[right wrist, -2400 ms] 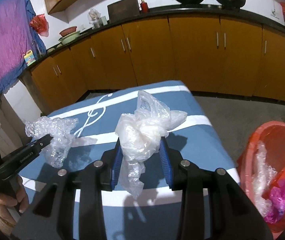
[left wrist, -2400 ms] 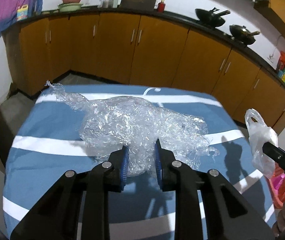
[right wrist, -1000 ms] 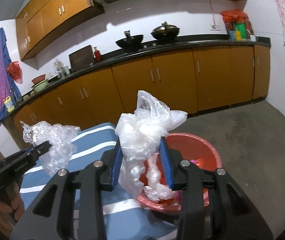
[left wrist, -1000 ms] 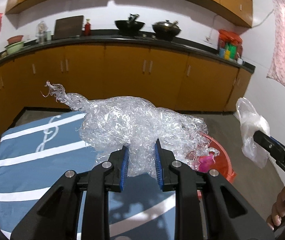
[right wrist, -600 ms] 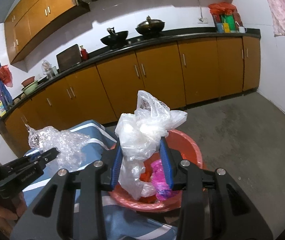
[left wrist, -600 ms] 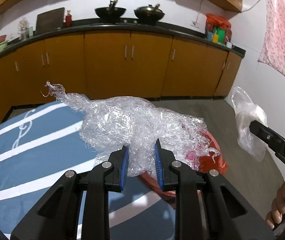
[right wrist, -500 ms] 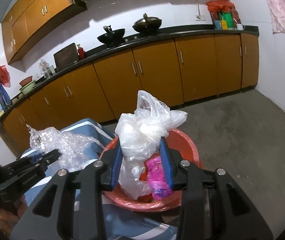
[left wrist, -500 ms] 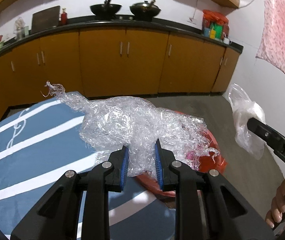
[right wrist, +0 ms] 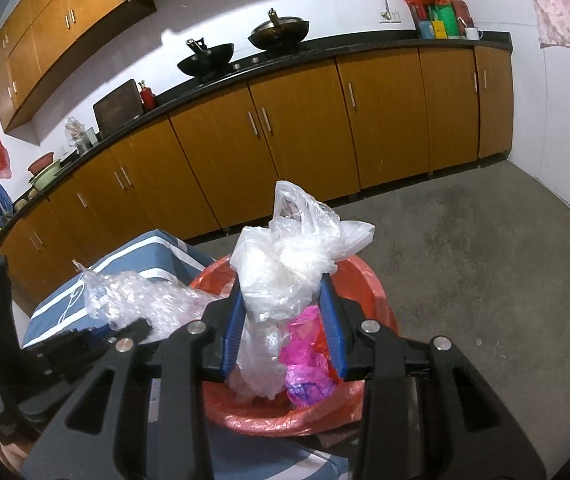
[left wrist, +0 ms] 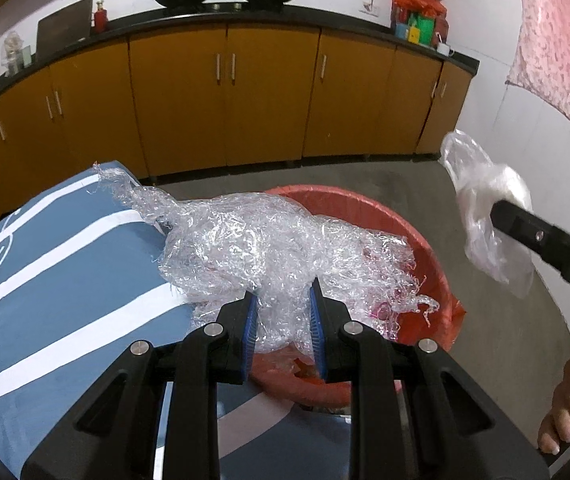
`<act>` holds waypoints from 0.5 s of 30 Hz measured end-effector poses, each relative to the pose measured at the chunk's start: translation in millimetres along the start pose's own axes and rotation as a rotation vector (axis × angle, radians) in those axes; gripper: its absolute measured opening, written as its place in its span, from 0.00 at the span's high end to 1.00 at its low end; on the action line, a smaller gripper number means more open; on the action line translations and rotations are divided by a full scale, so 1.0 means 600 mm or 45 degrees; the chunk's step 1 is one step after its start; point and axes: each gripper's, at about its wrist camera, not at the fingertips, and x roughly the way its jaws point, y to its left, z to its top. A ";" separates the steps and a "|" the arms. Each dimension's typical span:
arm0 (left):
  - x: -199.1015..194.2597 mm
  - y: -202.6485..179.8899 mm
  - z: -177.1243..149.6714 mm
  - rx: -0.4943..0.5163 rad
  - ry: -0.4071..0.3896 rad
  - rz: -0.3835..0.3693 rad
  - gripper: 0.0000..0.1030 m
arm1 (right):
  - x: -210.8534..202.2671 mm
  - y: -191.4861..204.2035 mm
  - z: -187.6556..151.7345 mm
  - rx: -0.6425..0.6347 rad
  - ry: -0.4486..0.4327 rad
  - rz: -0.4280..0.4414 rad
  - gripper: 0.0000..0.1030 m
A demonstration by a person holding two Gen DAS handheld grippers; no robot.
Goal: Collect trash
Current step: 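Open the left tool to drop the bubble wrap while the right tool drops the clear bag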
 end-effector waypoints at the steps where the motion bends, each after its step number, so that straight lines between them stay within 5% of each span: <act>1: 0.006 -0.002 0.000 0.006 0.008 -0.001 0.77 | 0.006 0.000 0.001 0.001 0.003 0.003 0.65; 8: 0.041 -0.002 0.004 0.031 0.048 -0.004 0.75 | 0.028 0.002 0.007 -0.003 0.002 0.018 0.62; 12: 0.053 0.004 -0.002 0.019 0.063 0.017 0.47 | 0.038 0.004 0.006 0.009 0.000 0.030 0.53; 15: 0.055 0.012 -0.008 0.011 0.071 0.030 0.46 | 0.038 0.003 0.002 0.011 0.000 0.044 0.42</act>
